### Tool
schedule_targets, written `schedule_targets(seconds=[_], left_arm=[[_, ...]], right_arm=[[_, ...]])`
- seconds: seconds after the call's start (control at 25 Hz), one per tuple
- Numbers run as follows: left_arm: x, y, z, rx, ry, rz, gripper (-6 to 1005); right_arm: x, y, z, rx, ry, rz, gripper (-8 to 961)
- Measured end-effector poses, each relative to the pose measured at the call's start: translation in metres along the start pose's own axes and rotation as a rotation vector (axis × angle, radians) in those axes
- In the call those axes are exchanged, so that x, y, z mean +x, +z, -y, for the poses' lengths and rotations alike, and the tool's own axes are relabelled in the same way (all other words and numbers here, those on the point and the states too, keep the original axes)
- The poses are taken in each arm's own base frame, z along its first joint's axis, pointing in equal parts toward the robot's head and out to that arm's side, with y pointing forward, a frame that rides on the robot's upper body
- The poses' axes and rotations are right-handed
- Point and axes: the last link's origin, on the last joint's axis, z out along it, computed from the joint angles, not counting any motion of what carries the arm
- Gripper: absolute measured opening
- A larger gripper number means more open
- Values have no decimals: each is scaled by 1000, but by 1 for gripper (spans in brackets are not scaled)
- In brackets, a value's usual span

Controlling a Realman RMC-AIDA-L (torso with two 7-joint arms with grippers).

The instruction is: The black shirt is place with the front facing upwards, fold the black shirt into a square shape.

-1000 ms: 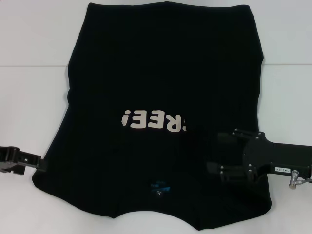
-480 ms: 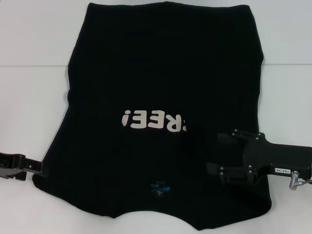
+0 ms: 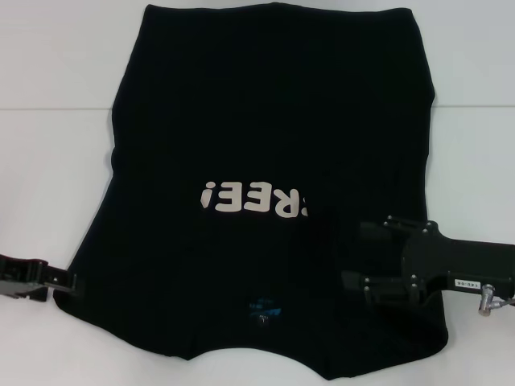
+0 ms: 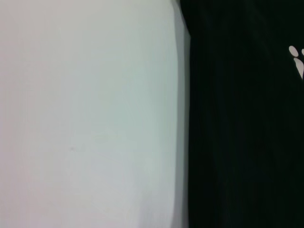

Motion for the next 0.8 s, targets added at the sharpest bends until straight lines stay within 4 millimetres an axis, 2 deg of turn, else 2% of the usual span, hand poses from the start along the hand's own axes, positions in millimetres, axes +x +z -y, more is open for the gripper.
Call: schedule_targets(seconds=[0.8], left_arm=[[3,6,-7,-11,13,4,799]], right_arm=[[0,1,0,-3,-3,-3,916]])
